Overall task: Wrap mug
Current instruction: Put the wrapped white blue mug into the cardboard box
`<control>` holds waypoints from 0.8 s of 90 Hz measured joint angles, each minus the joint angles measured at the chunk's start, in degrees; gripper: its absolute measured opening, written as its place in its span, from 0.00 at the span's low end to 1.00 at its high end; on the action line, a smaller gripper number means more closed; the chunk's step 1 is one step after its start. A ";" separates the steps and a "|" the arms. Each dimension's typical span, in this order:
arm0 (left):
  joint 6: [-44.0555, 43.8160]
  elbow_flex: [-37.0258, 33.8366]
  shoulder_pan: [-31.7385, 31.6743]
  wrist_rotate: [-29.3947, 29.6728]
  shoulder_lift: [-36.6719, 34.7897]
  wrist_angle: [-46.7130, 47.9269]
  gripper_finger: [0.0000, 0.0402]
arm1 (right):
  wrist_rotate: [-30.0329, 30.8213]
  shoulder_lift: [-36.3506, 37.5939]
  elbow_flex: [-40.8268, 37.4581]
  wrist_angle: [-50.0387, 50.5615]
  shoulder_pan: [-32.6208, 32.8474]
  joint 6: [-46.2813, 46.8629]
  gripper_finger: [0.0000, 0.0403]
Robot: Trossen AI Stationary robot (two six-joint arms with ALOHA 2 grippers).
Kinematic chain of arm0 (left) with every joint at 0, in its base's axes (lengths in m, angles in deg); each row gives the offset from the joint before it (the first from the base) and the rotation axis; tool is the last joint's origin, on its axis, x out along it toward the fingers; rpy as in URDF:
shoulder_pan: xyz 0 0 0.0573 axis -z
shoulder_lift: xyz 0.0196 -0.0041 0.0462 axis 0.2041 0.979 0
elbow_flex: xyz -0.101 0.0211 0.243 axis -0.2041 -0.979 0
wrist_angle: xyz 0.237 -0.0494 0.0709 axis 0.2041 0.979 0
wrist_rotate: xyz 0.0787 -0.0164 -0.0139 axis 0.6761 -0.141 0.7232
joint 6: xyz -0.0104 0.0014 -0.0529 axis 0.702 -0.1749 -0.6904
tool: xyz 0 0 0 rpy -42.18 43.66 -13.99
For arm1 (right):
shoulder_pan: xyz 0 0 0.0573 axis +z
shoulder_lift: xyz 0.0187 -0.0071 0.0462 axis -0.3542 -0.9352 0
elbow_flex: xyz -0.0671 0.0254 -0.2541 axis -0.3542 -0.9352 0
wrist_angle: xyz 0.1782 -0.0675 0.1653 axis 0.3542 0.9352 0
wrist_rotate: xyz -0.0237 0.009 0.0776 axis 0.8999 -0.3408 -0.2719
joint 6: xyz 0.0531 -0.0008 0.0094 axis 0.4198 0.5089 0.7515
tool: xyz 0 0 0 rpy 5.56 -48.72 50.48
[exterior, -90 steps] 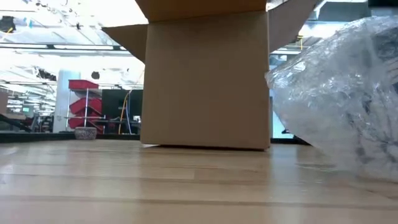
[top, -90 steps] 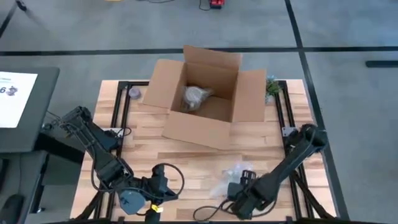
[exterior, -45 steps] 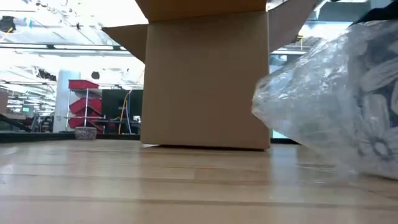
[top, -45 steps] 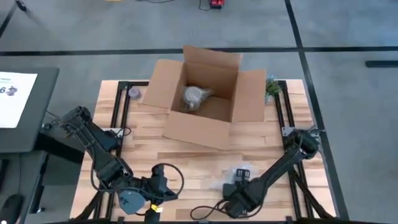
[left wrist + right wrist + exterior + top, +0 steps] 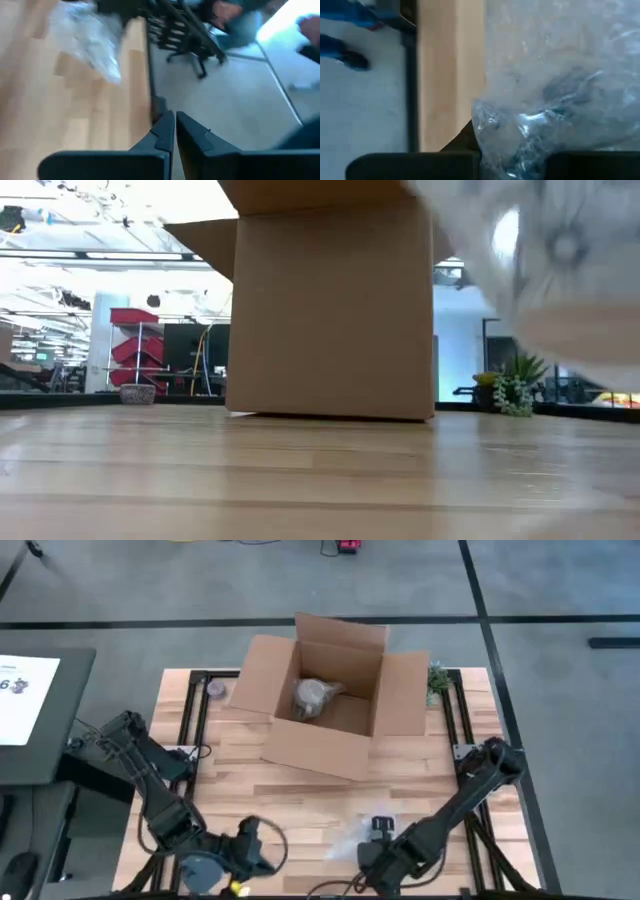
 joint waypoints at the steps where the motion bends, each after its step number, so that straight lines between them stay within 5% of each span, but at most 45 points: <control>1: -0.22 -0.44 0.23 0.00 0.00 -0.06 0.00 | 0.02 0.11 0.00 -0.53 -0.04 0.28 0.06; 11: -2.99 -6.27 1.59 1.55 0.04 -6.55 0.00 | 0.22 1.12 0.00 -6.21 -0.57 2.45 0.06; 31: 4.91 -19.41 -0.19 6.93 0.05 -47.46 0.00 | 2.88 3.29 0.53 -12.16 -1.22 8.62 0.06; 44: 11.11 -24.52 -4.05 9.25 0.04 -62.61 0.00 | 8.72 3.86 3.72 -14.33 -1.41 9.04 0.06; 72: 12.12 -25.03 -11.90 9.37 0.04 -66.24 0.00 | 14.30 3.56 10.59 -15.15 -1.63 3.66 0.06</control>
